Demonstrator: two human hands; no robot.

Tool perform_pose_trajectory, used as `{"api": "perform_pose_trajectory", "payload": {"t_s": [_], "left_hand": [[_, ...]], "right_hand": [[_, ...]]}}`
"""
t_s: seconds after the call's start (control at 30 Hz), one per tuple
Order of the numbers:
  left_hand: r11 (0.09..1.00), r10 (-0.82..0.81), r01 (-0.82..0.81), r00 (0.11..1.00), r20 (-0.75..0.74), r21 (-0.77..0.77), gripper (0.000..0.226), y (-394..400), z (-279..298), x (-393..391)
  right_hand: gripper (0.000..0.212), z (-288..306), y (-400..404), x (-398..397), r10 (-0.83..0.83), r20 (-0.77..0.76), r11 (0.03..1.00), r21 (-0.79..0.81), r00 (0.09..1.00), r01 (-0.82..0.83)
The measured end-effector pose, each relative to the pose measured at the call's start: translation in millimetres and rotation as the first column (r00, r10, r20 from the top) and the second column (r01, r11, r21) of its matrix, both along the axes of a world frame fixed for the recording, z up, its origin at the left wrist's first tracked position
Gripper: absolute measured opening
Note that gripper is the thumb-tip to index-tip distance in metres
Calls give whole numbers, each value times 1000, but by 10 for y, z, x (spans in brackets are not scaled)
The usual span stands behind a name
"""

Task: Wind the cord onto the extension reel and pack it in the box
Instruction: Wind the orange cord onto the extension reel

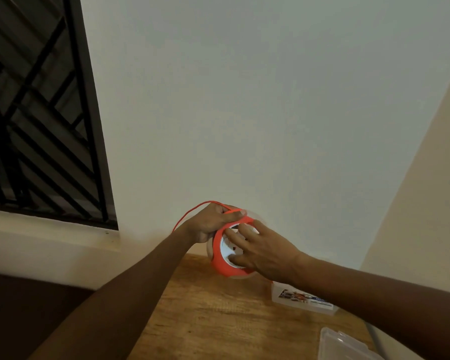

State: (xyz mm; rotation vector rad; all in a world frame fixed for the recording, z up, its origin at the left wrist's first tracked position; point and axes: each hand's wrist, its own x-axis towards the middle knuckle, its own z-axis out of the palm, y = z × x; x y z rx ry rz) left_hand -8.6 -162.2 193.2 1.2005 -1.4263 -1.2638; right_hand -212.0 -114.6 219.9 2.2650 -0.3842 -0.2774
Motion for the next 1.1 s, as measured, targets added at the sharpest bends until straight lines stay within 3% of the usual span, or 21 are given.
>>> {"api": "perform_pose_trajectory", "payload": {"t_s": [0.1,0.37,0.43,0.5,0.57,0.6,0.63,0.67,0.7,0.77,0.83,0.97,1.03,1.1], "left_hand": [[1000,27,-27,1000,-6,16,40,-3,25,3],[994,85,-88,995,-50,-63,37,29,74,-30],[990,115,-120,991,-69,-71,38,25,68,-49],[985,150,-156,986,-74,-76,36,16,53,-64],[980,182,-190,976,-119,-53,27,23,23,-60],[979,195,-202,968,-159,-32,25,31,9,-48],[976,209,-216,958,-198,-15,25,36,1,-36],[974,222,-229,950,-219,-4,27,38,5,-21],[972,227,-233,950,-216,-2,28,33,15,-12],[976,215,-220,959,-184,-3,29,11,36,-6],[977,212,-213,961,-175,12,33,-4,53,-10],[978,208,-207,956,-206,28,37,-7,61,8],[982,190,-189,963,-191,20,32,-15,41,23],[984,178,-177,970,-168,20,29,-18,41,18]], "right_hand": [[55,-68,47,51,-86,-12,993,-79,996,85],[77,-161,-67,135,-193,100,977,-75,976,201],[83,-151,-104,181,-312,178,949,26,933,313],[86,-127,-134,214,-443,278,892,231,852,389],[87,-66,-159,220,-636,378,724,593,672,352],[84,-14,-170,218,-773,365,534,816,518,222],[79,5,-187,210,-876,302,322,947,376,-11],[77,-9,-186,202,-932,227,167,961,281,-220],[78,-25,-170,200,-948,213,127,935,237,-331],[89,-112,-152,192,-925,283,208,935,252,-288],[95,-216,-177,168,-844,427,422,902,325,-90],[63,-180,-287,22,-529,680,829,543,508,136],[56,-115,-335,-59,-266,670,954,287,693,88],[61,-38,-356,-113,-40,510,991,130,859,-30]]}}
